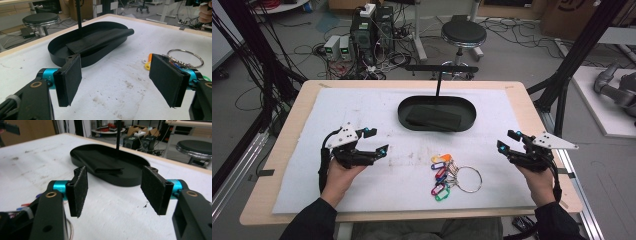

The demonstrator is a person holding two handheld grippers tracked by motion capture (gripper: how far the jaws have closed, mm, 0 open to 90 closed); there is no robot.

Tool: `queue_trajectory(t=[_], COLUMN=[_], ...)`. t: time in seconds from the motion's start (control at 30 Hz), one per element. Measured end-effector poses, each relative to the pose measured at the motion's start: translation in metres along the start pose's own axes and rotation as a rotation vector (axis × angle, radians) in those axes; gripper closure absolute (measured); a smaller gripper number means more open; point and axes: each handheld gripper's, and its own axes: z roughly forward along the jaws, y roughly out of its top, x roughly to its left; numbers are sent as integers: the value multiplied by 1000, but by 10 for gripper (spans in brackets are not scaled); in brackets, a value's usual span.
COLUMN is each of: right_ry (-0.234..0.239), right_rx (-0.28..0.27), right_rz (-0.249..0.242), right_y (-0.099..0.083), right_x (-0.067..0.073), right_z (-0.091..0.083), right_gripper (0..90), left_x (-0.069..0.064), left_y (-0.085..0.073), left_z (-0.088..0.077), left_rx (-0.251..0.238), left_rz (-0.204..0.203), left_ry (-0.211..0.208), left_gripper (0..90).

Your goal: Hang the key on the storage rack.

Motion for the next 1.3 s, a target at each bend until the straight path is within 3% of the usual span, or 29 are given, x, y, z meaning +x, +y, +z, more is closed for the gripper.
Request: queue_trajectory(t=[0.17, 0.4, 0.73, 0.97, 1.03, 1.2, 1.3], right_ry=[43, 112, 133, 148, 146, 153, 173], right_rx=[78, 190, 316, 451, 455, 457, 465], right_rz=[30, -13, -20, -85, -106, -106, -55], right_y=[-14, -26, -39, -48, -48, -47, -46], right_x=[4, 18, 35, 46, 48, 48, 43], right_z=[8, 23, 36, 51, 52, 53, 54], right_gripper=[474, 559, 598, 710, 749, 863, 875], left_x=[-1, -1, 1, 0, -1, -2, -4], left_y=[0, -1, -3, -4, -5, -6, -6], left_z=[1, -1, -1, -1, -1, 0, -1], left_rx=[6, 7, 4, 10, 13, 21, 24], left_rz=[3, 3, -2, -4, -4, -6, 0], left_ry=[0, 2, 8, 7, 6, 4, 3], left_gripper=[262, 262, 262, 262, 262, 261, 262])
